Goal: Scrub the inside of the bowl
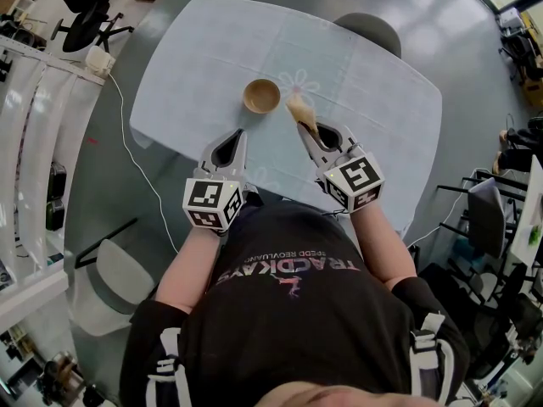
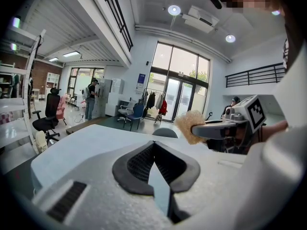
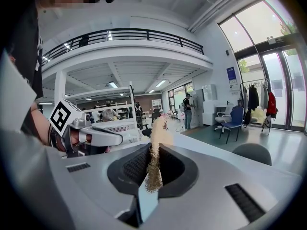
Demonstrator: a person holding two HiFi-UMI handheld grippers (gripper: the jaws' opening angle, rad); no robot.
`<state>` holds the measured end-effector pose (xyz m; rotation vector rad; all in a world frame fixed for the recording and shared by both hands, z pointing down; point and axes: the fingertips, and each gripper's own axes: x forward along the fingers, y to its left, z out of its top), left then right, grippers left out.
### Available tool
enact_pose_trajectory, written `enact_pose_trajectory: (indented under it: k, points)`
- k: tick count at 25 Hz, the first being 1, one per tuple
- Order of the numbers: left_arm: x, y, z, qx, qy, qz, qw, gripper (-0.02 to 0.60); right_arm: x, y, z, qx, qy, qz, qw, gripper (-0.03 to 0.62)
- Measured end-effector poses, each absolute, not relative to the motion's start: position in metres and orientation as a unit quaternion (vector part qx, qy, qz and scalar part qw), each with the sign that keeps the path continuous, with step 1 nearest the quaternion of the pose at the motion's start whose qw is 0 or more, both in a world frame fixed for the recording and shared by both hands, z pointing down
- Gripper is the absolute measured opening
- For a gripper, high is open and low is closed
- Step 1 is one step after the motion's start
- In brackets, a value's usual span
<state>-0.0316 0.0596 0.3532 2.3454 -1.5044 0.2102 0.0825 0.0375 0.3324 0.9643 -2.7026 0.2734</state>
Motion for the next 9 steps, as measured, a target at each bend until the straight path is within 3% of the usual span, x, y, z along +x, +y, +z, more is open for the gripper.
enact_pose_trajectory:
  k: [9]
  points:
    - [-0.0322,0.0591,0.3546,0.826,-0.531,0.075,0.175,0.015,0.0818,0.0358,0.3321,0.33,-0.93,0.093,0.13,0.032]
